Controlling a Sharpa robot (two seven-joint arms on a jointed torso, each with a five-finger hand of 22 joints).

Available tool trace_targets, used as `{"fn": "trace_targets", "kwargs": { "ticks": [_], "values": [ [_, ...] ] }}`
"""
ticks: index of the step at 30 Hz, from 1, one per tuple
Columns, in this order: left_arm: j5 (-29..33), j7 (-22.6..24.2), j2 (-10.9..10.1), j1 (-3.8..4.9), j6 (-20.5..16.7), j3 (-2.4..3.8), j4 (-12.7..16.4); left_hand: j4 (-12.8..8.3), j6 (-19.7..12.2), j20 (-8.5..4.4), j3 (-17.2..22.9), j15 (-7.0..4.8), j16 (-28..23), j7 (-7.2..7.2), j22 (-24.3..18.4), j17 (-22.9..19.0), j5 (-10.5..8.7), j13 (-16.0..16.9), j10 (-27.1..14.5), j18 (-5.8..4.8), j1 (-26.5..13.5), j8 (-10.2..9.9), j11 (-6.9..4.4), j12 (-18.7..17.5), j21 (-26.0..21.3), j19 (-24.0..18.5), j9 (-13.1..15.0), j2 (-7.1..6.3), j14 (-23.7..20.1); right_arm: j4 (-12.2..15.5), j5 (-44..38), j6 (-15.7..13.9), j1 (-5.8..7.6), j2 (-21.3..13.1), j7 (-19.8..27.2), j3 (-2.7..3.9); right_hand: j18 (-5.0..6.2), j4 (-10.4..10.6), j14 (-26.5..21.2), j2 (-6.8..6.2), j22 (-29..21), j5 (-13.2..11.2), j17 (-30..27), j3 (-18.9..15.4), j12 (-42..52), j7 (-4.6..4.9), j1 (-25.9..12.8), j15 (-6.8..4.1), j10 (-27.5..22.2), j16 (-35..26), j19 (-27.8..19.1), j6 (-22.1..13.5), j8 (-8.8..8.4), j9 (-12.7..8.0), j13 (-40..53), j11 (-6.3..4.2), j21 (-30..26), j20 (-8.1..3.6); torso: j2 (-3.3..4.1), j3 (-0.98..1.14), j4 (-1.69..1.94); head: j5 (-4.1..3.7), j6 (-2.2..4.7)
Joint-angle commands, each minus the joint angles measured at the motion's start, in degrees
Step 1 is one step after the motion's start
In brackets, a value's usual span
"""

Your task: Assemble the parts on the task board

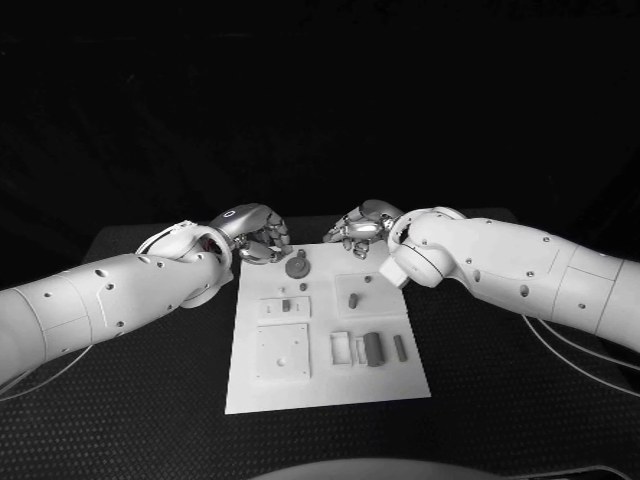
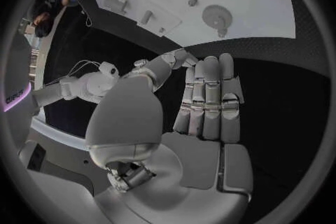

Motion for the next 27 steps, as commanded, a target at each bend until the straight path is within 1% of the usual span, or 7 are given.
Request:
{"fn": "trace_targets", "kwargs": {
  "ticks": [1,5,9,12,18,23,27],
  "values": [
    [0.3,-0.6,0.0,0.17,-0.5,0.04,1.1,-0.3,0.1,-0.08,0.1,-0.05,-0.2,0.32,0.1,0.1,0.36,0.1,0.2,0.02,0.2,-0.3,0.23,-0.3,0.1,0.5,0.1,0.3,0.5,-0.4,9.2,1.5,-0.39,0.6,-1.0,-0.15,1.67,-0.1,-0.5,-0.29,0.5,0.1,0.1,-0.5,-0.1,0.75,-1.0,0.21,-0.9,-0.4,-0.4,-1.5,-0.73,-0.3,0.1,0.29,-0.4,-0.17,-0.22,-0.04,0.2,0.02,-0.17],
    [0.3,-0.6,0.1,0.17,-0.5,0.03,1.8,-0.3,0.1,-0.08,0.1,-0.06,-0.2,0.32,0.1,0.1,0.36,0.1,0.2,0.02,0.2,-0.3,0.23,-0.3,0.1,0.5,0.1,0.33,0.6,-0.7,9.5,1.5,-0.85,1.4,-0.9,-0.24,1.67,0.0,-1.4,-1.33,0.4,0.1,0.0,-0.8,0.1,1.59,-2.3,1.0,-2.0,-0.8,-1.1,-3.7,-1.97,-0.9,0.5,1.1,-1.0,0.22,-0.06,0.08,0.17,0.18,-0.18],
    [0.3,-0.7,0.1,0.17,-0.1,0.03,2.3,-0.3,0.1,-0.1,0.1,-0.07,-0.2,0.32,0.1,0.1,0.36,0.2,0.2,0.03,0.2,-0.3,0.22,-0.4,0.1,0.6,0.2,0.32,0.6,-0.4,10.1,1.9,-1.01,1.7,-0.9,-0.9,1.67,0.2,-1.6,-1.41,0.4,0.0,0.0,-0.9,0.2,1.68,-2.8,1.1,-2.2,-0.8,-1.3,-3.8,-1.98,-0.9,0.6,1.19,-1.0,0.32,-0.02,0.07,0.11,0.27,-0.27],
    [0.3,-0.7,0.1,0.17,-0.1,0.02,2.5,-0.4,0.1,-0.13,0.2,-0.1,-0.2,0.31,0.2,0.2,0.37,0.3,0.2,0.05,0.3,-0.3,0.2,-0.4,0.0,0.6,0.2,0.23,0.6,-0.7,10.4,1.6,-1.14,2.2,-0.6,-1.07,1.67,0.3,-1.7,-1.42,0.4,0.0,0.0,-1.0,0.3,1.7,-3.0,1.13,-2.3,-0.8,-1.3,-3.8,-1.95,-0.9,0.7,1.21,-1.1,0.37,0.02,0.09,0.06,0.32,-0.25],
    [0.2,-0.8,0.2,0.17,0.0,0.02,2.8,-0.4,0.1,-0.13,0.2,-0.11,-0.3,0.31,0.2,0.3,0.37,0.3,0.2,0.05,0.3,-0.4,0.2,-0.4,0.0,0.6,0.2,0.27,0.7,-0.2,11.2,1.9,-1.28,2.1,0.1,-1.09,1.67,0.4,-1.7,-1.35,0.4,0.0,0.1,-1.2,0.6,1.68,-3.5,1.12,-2.4,-0.7,-1.3,-3.6,-1.82,-0.9,0.8,1.2,-1.1,0.41,0.06,0.16,0.19,0.38,-0.28],
    [0.2,-0.8,0.2,0.17,0.1,0.02,3.1,-0.5,0.2,-0.13,0.2,-0.11,-0.3,0.31,0.3,0.3,0.37,0.4,0.2,0.05,0.3,-0.4,0.19,-0.5,0.0,0.6,0.3,0.29,0.7,-0.5,10.7,1.5,-1.28,2.2,-0.2,-1.09,1.67,0.3,-1.8,-1.14,0.4,0.0,0.1,-1.2,0.7,1.66,-3.5,1.1,-2.5,-0.7,-1.3,-3.6,-1.8,-0.9,0.8,1.18,-1.1,0.41,0.12,0.07,0.07,0.38,-0.26],
    [0.2,-1.0,0.3,0.17,0.5,0.02,2.7,-0.5,0.2,-0.14,0.2,-0.12,-0.3,0.31,0.3,0.3,0.37,0.4,0.2,0.05,0.3,-0.4,0.19,-0.5,0.0,0.7,0.3,0.31,0.7,-0.9,9.4,0.9,-1.28,1.8,-0.2,-1.09,1.67,0.1,-1.8,-0.78,0.5,0.0,0.1,-1.3,0.8,1.6,-3.4,1.05,-2.5,-0.7,-1.4,-3.4,-1.66,-0.9,0.9,1.13,-1.0,0.38,0.1,0.16,0.14,0.46,-0.28]
  ]
}}
